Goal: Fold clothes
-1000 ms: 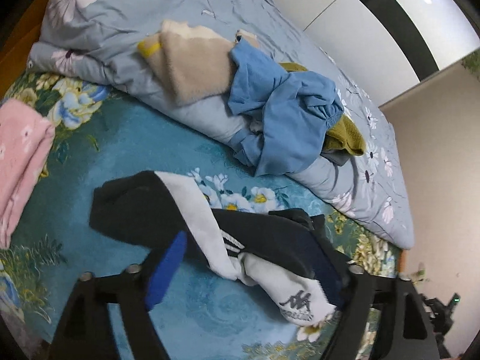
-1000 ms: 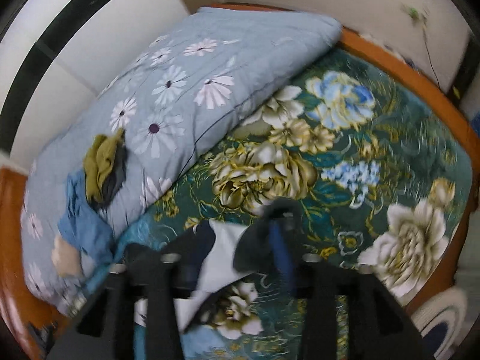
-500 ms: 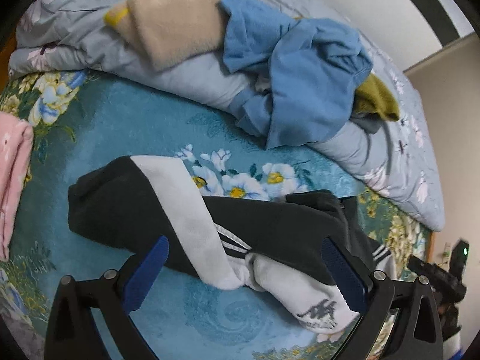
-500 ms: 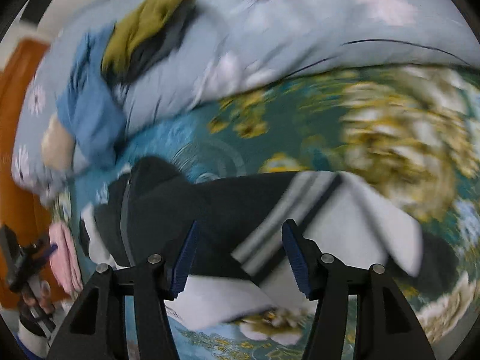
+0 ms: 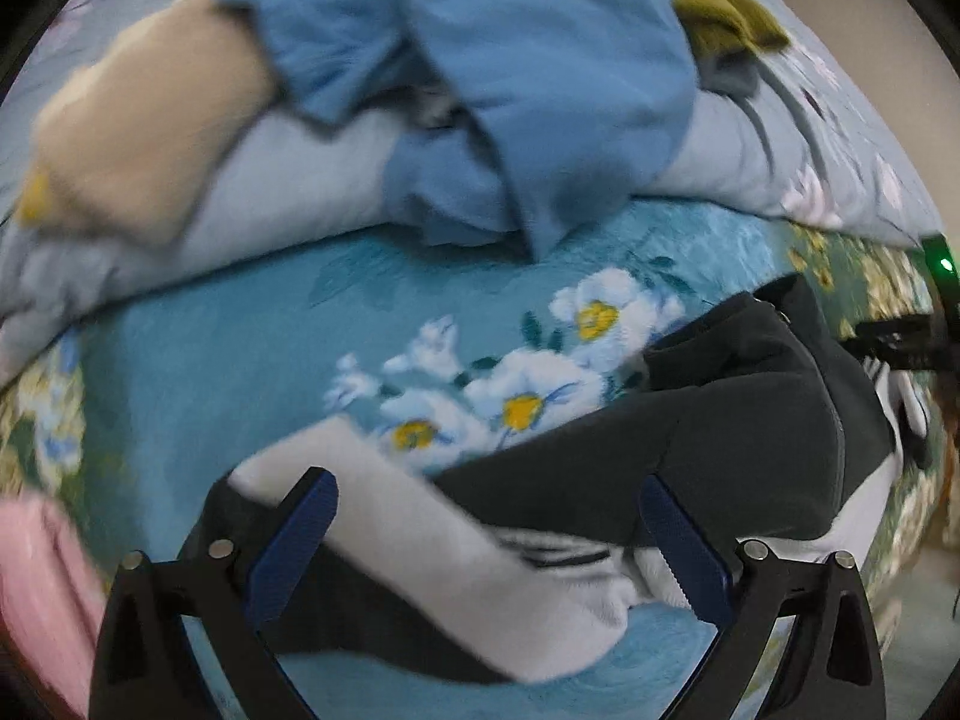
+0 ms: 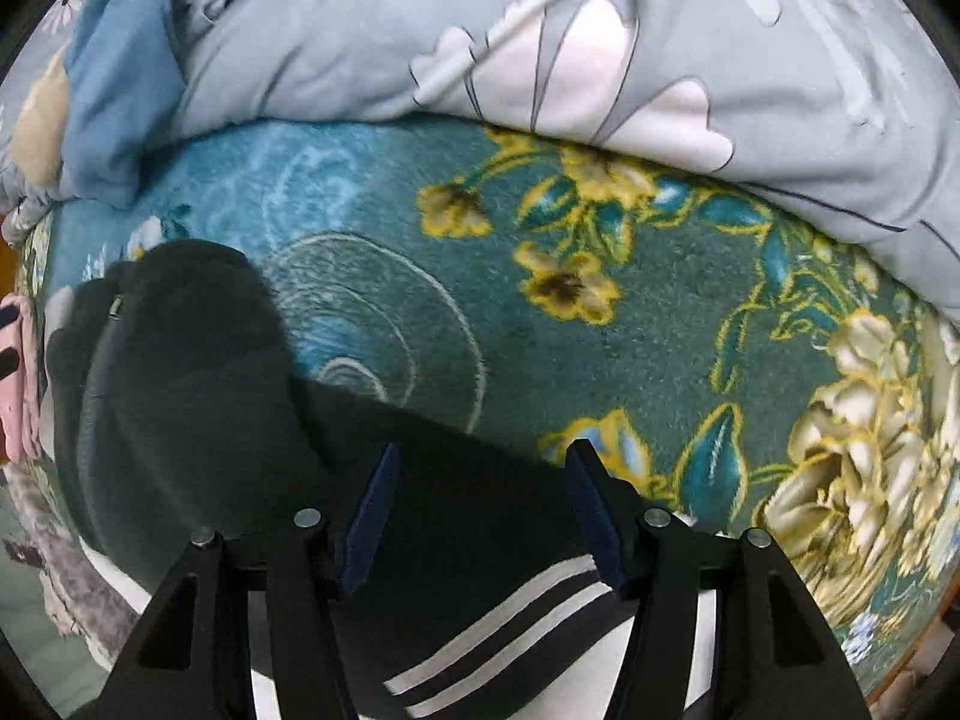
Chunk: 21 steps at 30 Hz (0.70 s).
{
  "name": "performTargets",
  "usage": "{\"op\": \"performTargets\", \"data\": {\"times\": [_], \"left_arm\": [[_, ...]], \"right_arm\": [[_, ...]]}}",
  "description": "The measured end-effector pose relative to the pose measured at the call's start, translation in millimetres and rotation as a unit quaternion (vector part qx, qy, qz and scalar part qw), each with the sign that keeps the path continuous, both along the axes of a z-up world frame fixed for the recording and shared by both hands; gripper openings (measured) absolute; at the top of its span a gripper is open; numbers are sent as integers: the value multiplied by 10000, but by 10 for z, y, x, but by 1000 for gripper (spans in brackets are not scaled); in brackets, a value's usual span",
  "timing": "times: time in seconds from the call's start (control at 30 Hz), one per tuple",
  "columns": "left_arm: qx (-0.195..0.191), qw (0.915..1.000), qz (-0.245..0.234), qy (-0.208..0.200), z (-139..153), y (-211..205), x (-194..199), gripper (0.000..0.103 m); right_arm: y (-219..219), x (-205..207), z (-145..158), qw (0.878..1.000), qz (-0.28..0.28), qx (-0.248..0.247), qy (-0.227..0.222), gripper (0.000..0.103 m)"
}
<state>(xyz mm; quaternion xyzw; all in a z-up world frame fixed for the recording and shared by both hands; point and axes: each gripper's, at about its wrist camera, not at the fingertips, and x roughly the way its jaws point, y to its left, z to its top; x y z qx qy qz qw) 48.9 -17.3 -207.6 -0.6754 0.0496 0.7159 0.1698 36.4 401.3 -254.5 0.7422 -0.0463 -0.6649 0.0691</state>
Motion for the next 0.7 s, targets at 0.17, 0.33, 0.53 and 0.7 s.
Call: {"op": "performTargets", "data": {"times": [0.17,0.33,0.53,0.7], "left_arm": [[72,9958,-859,-295,-317,265,-108,102],[82,9887,-1388,-562,-550,363,-75,102],[267,9870,-1384,-773,-661,349,7,98],[303,9888,-1261,-744,-648,346,103,89]], "right_arm": [[-47,93,-159,9990,337,-102,-278,65],[-52,245,-140,9979,531,-183,-316,65],[-6,447,-107,9983,390,-217,-363,60],[-24,613,-27,9991,334,85,-259,24]]}}
